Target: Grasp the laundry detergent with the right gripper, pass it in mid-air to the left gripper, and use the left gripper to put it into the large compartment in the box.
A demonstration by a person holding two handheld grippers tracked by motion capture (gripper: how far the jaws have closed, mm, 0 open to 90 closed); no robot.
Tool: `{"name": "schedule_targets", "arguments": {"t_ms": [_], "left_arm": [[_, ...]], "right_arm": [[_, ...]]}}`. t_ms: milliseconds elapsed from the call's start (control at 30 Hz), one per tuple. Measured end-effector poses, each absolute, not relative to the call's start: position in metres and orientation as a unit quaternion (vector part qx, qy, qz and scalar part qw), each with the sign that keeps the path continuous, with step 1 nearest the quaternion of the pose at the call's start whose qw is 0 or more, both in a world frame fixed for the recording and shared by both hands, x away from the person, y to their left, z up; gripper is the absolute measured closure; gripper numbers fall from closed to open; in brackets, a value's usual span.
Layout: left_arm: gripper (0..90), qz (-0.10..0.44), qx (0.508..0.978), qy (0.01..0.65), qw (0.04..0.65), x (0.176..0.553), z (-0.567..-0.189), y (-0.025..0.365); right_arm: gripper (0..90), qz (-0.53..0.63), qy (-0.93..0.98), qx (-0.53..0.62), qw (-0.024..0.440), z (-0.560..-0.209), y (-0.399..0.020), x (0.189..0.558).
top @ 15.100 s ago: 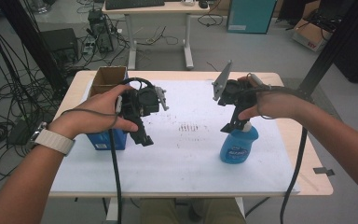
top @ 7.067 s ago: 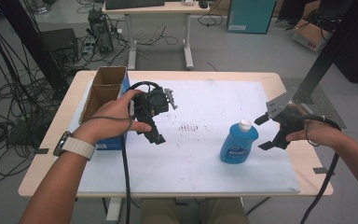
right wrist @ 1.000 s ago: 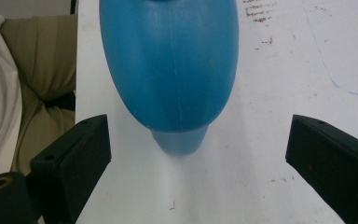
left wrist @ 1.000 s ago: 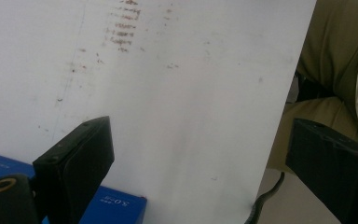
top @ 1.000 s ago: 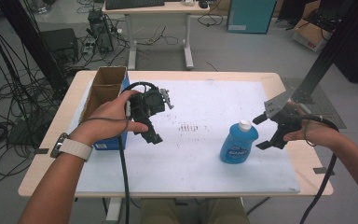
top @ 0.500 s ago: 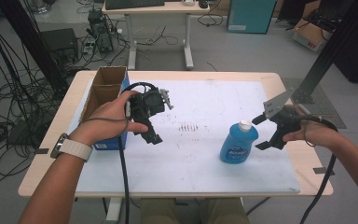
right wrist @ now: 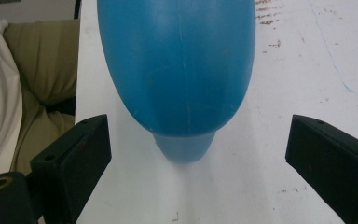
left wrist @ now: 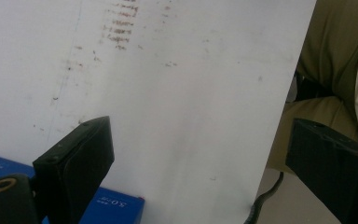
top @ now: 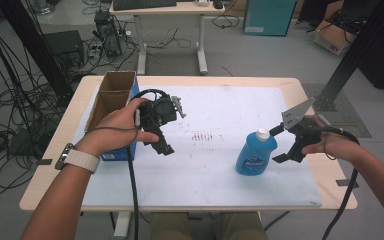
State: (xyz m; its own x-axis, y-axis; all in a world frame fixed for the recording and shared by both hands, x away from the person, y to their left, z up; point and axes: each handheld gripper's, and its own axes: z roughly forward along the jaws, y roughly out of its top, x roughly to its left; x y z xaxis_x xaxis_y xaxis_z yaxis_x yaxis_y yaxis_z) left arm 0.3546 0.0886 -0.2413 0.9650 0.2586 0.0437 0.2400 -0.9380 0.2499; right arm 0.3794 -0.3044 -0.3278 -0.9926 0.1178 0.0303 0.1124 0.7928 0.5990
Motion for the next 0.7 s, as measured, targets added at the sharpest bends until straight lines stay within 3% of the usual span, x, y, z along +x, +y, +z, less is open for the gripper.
{"name": "schedule_targets", "arguments": {"t_ms": [700], "left_arm": [[8.1,0.033,0.984,0.128,0.119,0.355,-0.245,0.088]], "right_arm": [[6.9,0.369,0.927,0.067,0.001,-0.346,-0.306,0.378]]}}
